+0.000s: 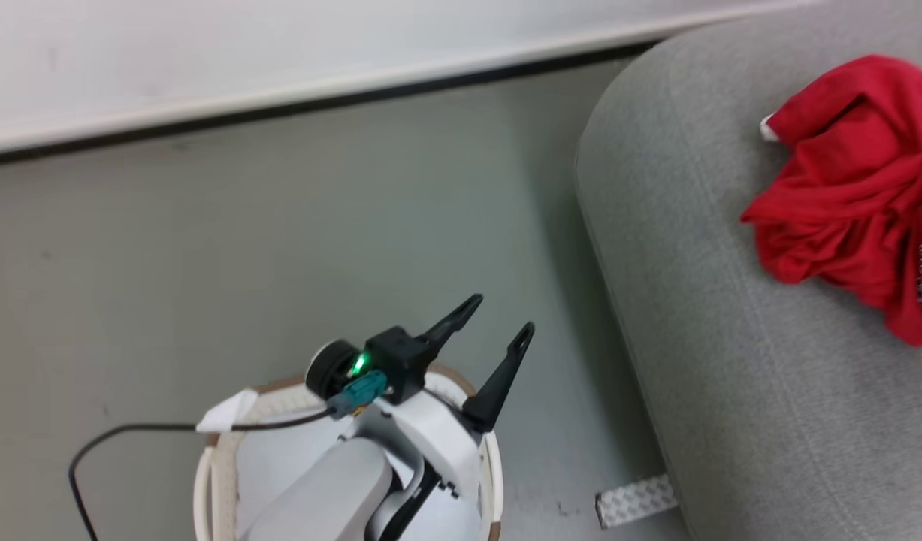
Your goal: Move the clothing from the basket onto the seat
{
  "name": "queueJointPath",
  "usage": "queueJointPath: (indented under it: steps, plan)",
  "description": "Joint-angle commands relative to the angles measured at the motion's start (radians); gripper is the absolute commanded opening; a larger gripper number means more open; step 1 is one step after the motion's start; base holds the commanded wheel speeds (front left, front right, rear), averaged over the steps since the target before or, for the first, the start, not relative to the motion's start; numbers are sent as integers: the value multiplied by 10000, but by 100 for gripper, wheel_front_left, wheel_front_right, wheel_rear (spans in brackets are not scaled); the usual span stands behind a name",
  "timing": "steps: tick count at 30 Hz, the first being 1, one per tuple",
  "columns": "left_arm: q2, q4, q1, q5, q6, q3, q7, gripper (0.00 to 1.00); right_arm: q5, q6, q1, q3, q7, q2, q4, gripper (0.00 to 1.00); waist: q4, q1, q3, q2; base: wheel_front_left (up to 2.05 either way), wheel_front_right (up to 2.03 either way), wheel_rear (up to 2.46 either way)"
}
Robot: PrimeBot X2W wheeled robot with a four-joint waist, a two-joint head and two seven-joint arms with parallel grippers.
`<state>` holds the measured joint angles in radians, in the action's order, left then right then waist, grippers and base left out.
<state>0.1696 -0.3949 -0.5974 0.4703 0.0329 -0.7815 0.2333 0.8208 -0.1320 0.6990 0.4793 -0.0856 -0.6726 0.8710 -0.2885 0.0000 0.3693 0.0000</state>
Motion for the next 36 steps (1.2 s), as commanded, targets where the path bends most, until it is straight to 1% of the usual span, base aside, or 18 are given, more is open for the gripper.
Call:
queueJointPath:
  steps: [1,3,7,9,11,12,13,15,18,23,26,28,31,34,36]
  plan:
    - [27,-95,278,219,-44,84,123,100,368,26,-358,207,-545,-298,-202,100,-128,0,-746,0,0,0,0]
    - [0,-138,501,274,-76,162,172,100,636,26,-525,441,-1090,-733,-587,100,-144,0,-1200,0,0,0,0]
    - [57,-163,1020,484,-198,444,260,100,839,25,-860,610,-1433,-1475,-1580,100,-72,0,-2094,0,0,0,0]
    - [116,-86,1267,554,-301,607,300,100,831,26,-967,523,-1371,-1914,-2285,100,25,0,-2498,0,0,0,0]
    - [207,39,1536,649,-442,848,322,100,716,26,-1089,336,-1058,-2238,-3126,100,144,0,-2833,0,0,0,0]
    - [263,85,1663,706,-500,961,327,100,634,25,-1184,240,-936,-2339,-3463,100,226,0,-3000,0,0,0,0]
    - [263,85,1663,706,-500,961,327,100,634,25,-1184,240,-936,-2339,-3463,100,226,0,-3000,0,0,0,0]
    - [393,243,1930,810,-637,1242,304,100,419,25,-1330,-33,-660,-2409,-4164,100,399,0,-3303,0,0,0,0]
    - [682,555,2272,888,-968,1828,309,100,-60,26,-1550,-593,-265,-2238,-5100,100,689,0,-3613,0,0,0,0]
    - [1149,1263,2864,997,-1493,2943,309,100,-818,26,-2337,-1926,657,-1126,-6408,100,1264,0,-3791,0,0,0,0]
    - [1318,1784,3245,613,-1876,3571,310,100,-1545,25,-3093,-2646,1149,-225,-7022,100,1602,0,-3804,0,0,0,0]
    - [1348,2132,3547,539,-1878,3867,310,100,-2270,25,-3626,-3160,1512,408,-7314,100,1797,0,-3812,0,0,0,0]
    - [1292,2472,4006,385,-1839,4261,311,100,-3117,25,-4472,-3782,2044,1730,-7742,100,2011,0,-3846,0,0,0,0]
    - [1138,2641,4455,240,-1795,4625,311,100,-3931,26,-5237,-4101,2453,2735,-7910,100,2129,0,-3895,0,0,0,0]
    - [965,2742,4760,183,-1721,4930,311,100,-4389,26,-5652,-4124,2687,3247,-7852,100,2198,0,-3938,0,0,0,0]
